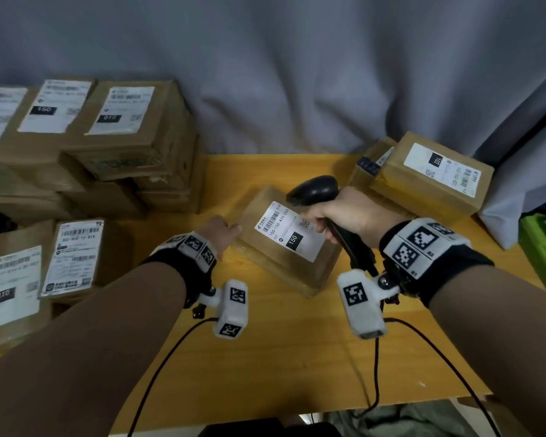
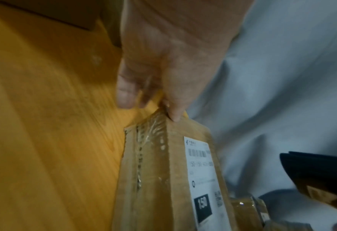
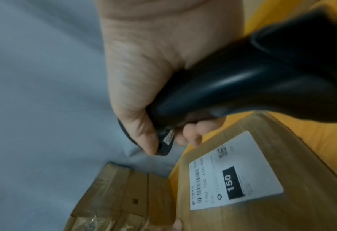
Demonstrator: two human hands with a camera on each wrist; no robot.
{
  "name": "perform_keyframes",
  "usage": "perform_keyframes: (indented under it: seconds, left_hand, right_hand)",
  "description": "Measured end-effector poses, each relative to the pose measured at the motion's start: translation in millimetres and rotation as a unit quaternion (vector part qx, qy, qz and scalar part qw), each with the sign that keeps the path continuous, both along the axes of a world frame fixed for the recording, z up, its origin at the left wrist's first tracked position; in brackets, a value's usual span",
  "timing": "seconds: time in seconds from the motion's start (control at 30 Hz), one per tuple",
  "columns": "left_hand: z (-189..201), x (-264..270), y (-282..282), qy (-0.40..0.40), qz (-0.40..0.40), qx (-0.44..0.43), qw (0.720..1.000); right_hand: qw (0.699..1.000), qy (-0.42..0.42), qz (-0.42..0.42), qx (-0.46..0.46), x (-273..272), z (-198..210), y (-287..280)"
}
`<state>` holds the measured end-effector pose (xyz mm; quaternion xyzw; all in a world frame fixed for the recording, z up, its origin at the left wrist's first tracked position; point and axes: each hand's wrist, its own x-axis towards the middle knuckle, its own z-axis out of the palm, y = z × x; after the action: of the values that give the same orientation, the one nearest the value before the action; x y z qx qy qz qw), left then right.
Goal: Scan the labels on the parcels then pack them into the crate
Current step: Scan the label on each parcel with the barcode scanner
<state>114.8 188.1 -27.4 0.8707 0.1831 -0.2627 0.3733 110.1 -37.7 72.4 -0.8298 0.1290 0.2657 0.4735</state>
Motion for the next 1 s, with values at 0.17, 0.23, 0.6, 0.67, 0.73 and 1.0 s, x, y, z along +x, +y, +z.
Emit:
perform_keyframes:
  seconds: [0.17, 0.23, 0.6, 0.67, 0.73, 1.0]
  left_hand:
    - [-0.3, 5.3, -16.1, 0.027, 0.071, -0.116, 0.99]
    - [-5.4, 9.5, -16.4, -0.015, 0.066, -0.078, 0.995]
    - [32.2, 8.0, -4.8, -0.076, 0.08, -0.071, 0.991]
    - [39.5, 5.6, -3.4, -0.09, 0.107, -0.083, 0.987]
    - [43.5, 4.3, -2.9, -0.094, 0.12, -0.086, 0.985]
    - [47.2, -6.5, -6.6, -0.083, 0.122, -0.079, 0.986]
  right_hand:
    - [0.996, 0.038, 0.076, -0.041, 6.5, 25.3, -7.1]
    - [0.996, 0.035, 0.076, -0.043, 6.4, 35.6, -7.1]
    - [0.994, 0.0, 0.079, -0.079, 8.9, 55.5, 3.0]
    - [0.992, 0.005, 0.086, -0.089, 8.9, 55.7, 4.3]
    - [0.991, 0.009, 0.091, -0.102, 9.7, 55.4, 5.2]
    - [0.988, 0.007, 0.106, -0.11, 15.2, 57.3, 10.3]
